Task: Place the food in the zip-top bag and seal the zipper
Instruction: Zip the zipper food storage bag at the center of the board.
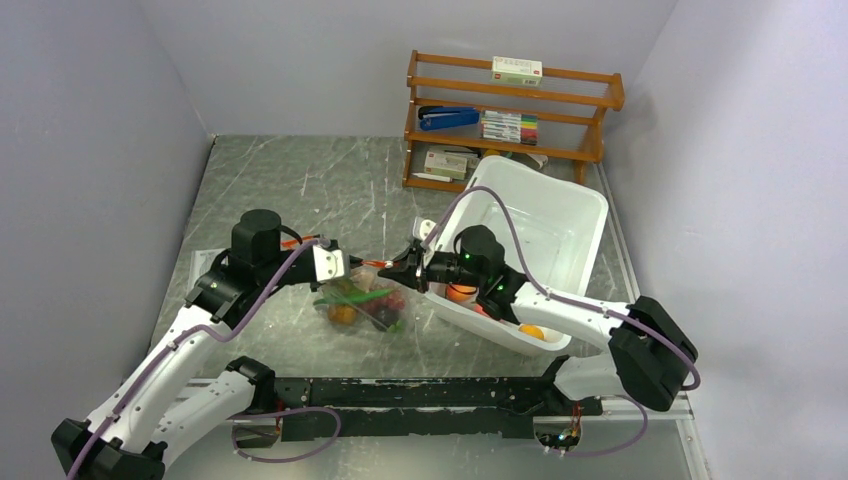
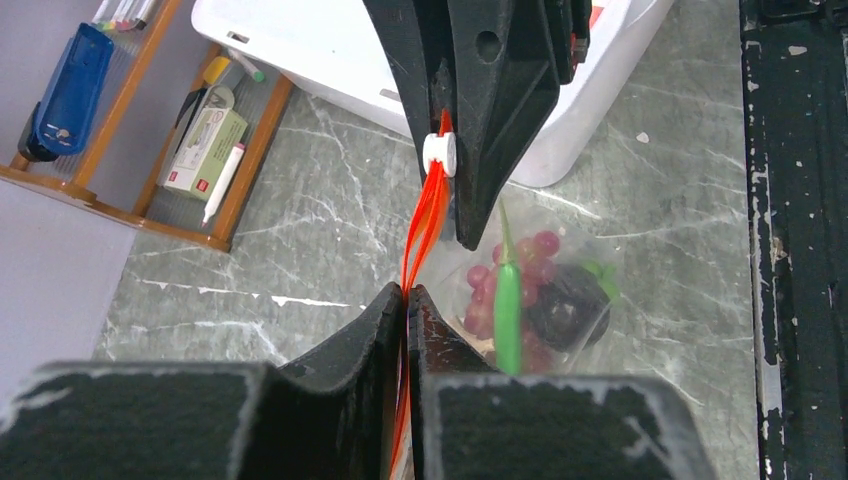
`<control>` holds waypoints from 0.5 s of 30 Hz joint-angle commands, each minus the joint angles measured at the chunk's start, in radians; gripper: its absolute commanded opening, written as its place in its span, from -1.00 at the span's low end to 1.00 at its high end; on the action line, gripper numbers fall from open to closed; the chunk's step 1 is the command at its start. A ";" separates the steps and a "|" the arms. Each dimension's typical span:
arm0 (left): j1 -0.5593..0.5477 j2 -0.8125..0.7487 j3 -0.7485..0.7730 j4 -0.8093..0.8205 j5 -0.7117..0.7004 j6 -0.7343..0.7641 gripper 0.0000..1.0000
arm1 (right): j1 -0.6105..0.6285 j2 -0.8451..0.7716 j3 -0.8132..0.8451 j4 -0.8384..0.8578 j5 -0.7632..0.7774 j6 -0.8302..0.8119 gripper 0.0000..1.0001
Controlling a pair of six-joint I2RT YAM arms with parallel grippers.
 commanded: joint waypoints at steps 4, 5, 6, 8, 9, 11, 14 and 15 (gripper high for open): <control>0.004 0.000 0.104 -0.036 0.077 -0.052 -0.34 | 0.000 -0.041 0.082 -0.054 -0.051 -0.112 -1.00; 0.004 -0.002 0.120 -0.039 0.097 -0.058 -0.18 | 0.000 -0.043 0.093 -0.069 -0.057 -0.117 -1.00; 0.004 -0.005 0.132 -0.037 0.117 -0.063 -0.04 | 0.000 -0.044 0.105 -0.082 -0.063 -0.125 -1.00; 0.004 -0.013 0.144 -0.024 0.161 -0.073 0.16 | 0.000 -0.045 0.130 -0.115 -0.082 -0.152 -1.00; 0.004 -0.013 0.148 -0.021 0.180 -0.075 0.21 | 0.000 -0.043 0.146 -0.132 -0.097 -0.162 -1.00; 0.004 -0.006 0.158 -0.024 0.210 -0.069 0.28 | -0.001 -0.033 0.178 -0.158 -0.132 -0.174 -1.00; 0.004 0.027 0.188 -0.060 0.209 -0.057 0.20 | 0.001 -0.014 0.224 -0.193 -0.186 -0.182 -1.00; 0.004 0.038 0.195 -0.073 0.210 -0.052 0.18 | 0.002 -0.008 0.233 -0.197 -0.189 -0.180 -1.00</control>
